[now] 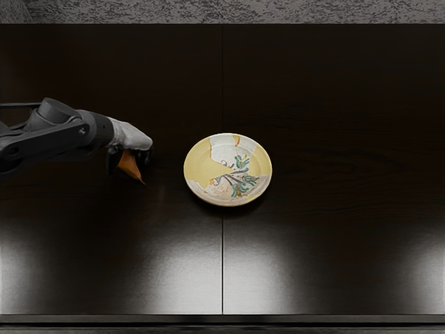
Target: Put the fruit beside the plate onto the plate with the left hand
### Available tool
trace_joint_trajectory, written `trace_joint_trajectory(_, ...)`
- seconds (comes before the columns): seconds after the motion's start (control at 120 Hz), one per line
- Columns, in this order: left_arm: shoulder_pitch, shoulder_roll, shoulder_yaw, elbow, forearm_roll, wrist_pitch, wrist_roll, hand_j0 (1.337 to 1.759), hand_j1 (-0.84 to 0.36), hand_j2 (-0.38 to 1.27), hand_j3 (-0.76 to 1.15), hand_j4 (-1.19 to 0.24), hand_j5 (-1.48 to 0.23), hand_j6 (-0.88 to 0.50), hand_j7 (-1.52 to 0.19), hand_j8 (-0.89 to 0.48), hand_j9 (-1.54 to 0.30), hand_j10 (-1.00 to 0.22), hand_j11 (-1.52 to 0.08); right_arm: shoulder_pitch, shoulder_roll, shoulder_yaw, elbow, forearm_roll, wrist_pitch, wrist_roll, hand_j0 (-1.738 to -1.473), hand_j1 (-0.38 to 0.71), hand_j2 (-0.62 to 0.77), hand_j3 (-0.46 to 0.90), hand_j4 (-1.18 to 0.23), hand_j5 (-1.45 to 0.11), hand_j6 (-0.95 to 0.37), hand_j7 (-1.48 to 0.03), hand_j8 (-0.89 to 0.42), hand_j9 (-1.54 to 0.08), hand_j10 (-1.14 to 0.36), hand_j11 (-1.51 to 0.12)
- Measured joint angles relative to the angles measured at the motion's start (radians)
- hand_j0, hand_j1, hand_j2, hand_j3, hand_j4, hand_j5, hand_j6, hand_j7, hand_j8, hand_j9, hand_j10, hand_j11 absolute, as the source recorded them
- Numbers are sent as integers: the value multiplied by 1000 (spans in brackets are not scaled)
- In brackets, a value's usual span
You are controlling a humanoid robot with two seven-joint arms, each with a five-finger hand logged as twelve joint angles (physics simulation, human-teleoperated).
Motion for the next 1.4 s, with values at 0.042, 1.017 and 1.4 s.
trace_joint_trajectory(0.042, 0, 0, 0, 1, 0, 0, 0, 1658, -200, 93, 0, -406, -616, -432, -573, -444, -596, -460, -596, 0, 0, 0, 0, 0, 0, 0, -1658, -320, -5, 0, -24, -31, -24, -31, -24, -31, -24, -31)
trace_joint_trajectory(1.017, 17, -2, 4, 19, -35, 50, 0, 1654, -304, 286, 0, -667, -833, -615, -844, -538, -860, -669, -872, 0, 0, 0, 0, 0, 0, 0, -1658, -320, -5, 0, -24, -31, -24, -31, -24, -31, -24, -31)
trace_joint_trajectory(1.4, 30, -11, 4, 24, -38, 51, 0, 1653, -231, 356, 0, -709, -859, -706, -881, -639, -897, -735, -916, 0, 0, 0, 0, 0, 0, 0, -1658, -320, -5, 0, -24, -31, -24, -31, -24, -31, -24, -31)
